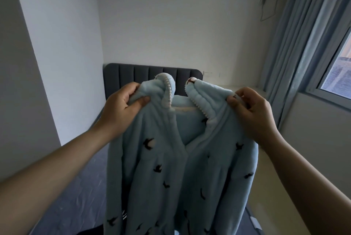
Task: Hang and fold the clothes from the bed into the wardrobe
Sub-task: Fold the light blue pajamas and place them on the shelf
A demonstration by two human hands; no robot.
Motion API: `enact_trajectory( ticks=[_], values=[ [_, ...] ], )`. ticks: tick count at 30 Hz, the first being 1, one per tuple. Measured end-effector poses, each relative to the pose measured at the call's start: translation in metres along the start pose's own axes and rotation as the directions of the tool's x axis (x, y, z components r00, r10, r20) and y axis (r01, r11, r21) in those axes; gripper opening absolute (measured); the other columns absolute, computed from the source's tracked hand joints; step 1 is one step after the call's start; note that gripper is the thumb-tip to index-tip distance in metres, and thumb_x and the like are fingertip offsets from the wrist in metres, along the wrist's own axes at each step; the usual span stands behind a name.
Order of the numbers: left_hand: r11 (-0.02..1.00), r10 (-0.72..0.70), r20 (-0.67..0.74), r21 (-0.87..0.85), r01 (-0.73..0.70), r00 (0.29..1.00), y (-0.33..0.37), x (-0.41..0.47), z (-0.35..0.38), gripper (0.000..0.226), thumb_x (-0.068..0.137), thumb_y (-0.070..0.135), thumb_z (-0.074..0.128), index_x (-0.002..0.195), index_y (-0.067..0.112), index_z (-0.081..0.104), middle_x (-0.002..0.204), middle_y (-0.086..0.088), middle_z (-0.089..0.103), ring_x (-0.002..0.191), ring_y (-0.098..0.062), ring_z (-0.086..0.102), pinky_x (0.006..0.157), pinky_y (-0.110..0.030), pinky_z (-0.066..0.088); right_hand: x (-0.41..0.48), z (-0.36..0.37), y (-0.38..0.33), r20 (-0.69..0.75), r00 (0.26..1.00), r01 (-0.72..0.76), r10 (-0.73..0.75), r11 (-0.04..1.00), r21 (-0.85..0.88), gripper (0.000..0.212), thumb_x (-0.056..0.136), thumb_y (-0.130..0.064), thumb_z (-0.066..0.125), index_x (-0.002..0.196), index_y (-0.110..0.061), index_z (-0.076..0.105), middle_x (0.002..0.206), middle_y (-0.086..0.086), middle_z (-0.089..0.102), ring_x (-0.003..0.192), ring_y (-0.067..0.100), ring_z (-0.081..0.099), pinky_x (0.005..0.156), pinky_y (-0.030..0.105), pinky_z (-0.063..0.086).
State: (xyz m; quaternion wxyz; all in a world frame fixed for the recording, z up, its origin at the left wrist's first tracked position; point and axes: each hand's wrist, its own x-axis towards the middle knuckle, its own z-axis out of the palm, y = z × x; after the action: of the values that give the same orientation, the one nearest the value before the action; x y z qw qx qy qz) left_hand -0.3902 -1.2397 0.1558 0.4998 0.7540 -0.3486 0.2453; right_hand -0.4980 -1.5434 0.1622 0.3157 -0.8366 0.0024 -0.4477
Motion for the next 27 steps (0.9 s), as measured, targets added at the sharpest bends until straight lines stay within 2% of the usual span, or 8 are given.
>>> enact_trajectory(
  ticks=[7,10,16,18,21,23,25,27],
  values=[
    [0.999,-0.004,0.076,0.032,0.001,0.997,-0.004,-0.013,0.002,0.005,0.09,0.035,0.062,0.087,0.036,0.058,0.079,0.016,0.062,0.07,0.002,0.056,0.059,-0.008,0.04,-0.02,-0.001,0.011,0.055,0.998,-0.013,0.014,1.0,-0.016,0.02,0.087,-0.032,0.066,0.074,-0.019,0.056,0.059,0.001,0.049,0.055,0.005,0.039,0.05,0.013,0.032],
    [0.999,-0.039,0.091,0.01,0.038,0.995,-0.021,-0.018,0.024,0.006,0.089,0.025,0.064,0.086,0.028,0.059,0.078,0.017,0.062,0.069,0.006,0.054,0.059,-0.004,0.037,-0.026,0.007,0.033,0.113,0.993,-0.042,0.044,0.999,-0.019,0.021,0.087,-0.033,0.067,0.075,-0.019,0.057,0.058,-0.002,0.048,0.054,0.004,0.04,0.049,0.013,0.033],
    [0.977,-0.202,0.166,0.1,0.187,0.965,-0.101,-0.012,0.096,0.01,0.088,0.022,0.066,0.095,0.016,0.062,0.082,0.004,0.065,0.076,-0.007,0.057,0.065,-0.014,0.04,-0.024,0.054,0.118,0.226,0.96,-0.164,0.162,0.986,-0.013,0.017,0.086,-0.032,0.068,0.074,-0.026,0.058,0.062,-0.015,0.055,0.055,-0.001,0.046,0.05,0.01,0.035],
    [0.96,-0.26,0.178,0.153,0.234,0.949,-0.14,-0.01,0.132,0.01,0.087,0.021,0.066,0.092,0.015,0.06,0.076,0.003,0.062,0.07,-0.006,0.054,0.061,-0.014,0.038,-0.022,0.082,0.162,0.27,0.939,-0.211,0.211,0.977,-0.031,0.018,0.085,-0.031,0.069,0.073,-0.024,0.058,0.061,-0.016,0.055,0.056,-0.001,0.047,0.051,0.01,0.035],
    [0.91,-0.375,0.215,0.272,0.314,0.902,-0.214,-0.012,0.198,0.01,0.088,0.021,0.065,0.091,0.015,0.057,0.07,0.003,0.057,0.063,-0.007,0.051,0.061,-0.027,0.042,-0.023,0.138,0.246,0.333,0.886,-0.311,0.323,0.946,-0.09,0.023,0.085,-0.031,0.068,0.071,-0.019,0.055,0.057,-0.009,0.052,0.057,0.002,0.047,0.052,0.014,0.036],
    [0.862,-0.454,0.224,0.355,0.361,0.863,-0.272,-0.012,0.249,0.018,0.088,0.018,0.064,0.104,0.011,0.059,0.087,-0.004,0.064,0.078,-0.023,0.058,0.071,-0.037,0.047,-0.024,0.182,0.312,0.377,0.826,-0.4,0.419,0.907,-0.13,0.018,0.088,-0.029,0.065,0.077,-0.018,0.057,0.065,-0.009,0.055,0.063,0.005,0.051,0.053,0.015,0.036],
    [0.82,-0.514,0.187,0.392,0.416,0.837,-0.323,-0.016,0.296,0.028,0.086,0.007,0.064,0.114,0.007,0.059,0.102,-0.01,0.064,0.089,-0.03,0.06,0.08,-0.038,0.048,-0.035,0.224,0.374,0.417,0.726,-0.536,0.547,0.83,-0.156,0.007,0.092,-0.023,0.058,0.097,-0.018,0.061,0.082,-0.01,0.061,0.08,0.013,0.059,0.058,0.011,0.038],
    [0.785,-0.561,0.131,0.397,0.475,0.817,-0.363,-0.032,0.339,0.028,0.084,0.0,0.064,0.112,0.005,0.061,0.102,-0.011,0.064,0.087,-0.029,0.06,0.08,-0.037,0.049,-0.057,0.254,0.423,0.446,0.626,-0.639,0.64,0.749,-0.176,0.023,0.093,-0.018,0.052,0.115,-0.019,0.057,0.093,-0.009,0.061,0.087,0.013,0.059,0.063,0.011,0.039]
  ],
)
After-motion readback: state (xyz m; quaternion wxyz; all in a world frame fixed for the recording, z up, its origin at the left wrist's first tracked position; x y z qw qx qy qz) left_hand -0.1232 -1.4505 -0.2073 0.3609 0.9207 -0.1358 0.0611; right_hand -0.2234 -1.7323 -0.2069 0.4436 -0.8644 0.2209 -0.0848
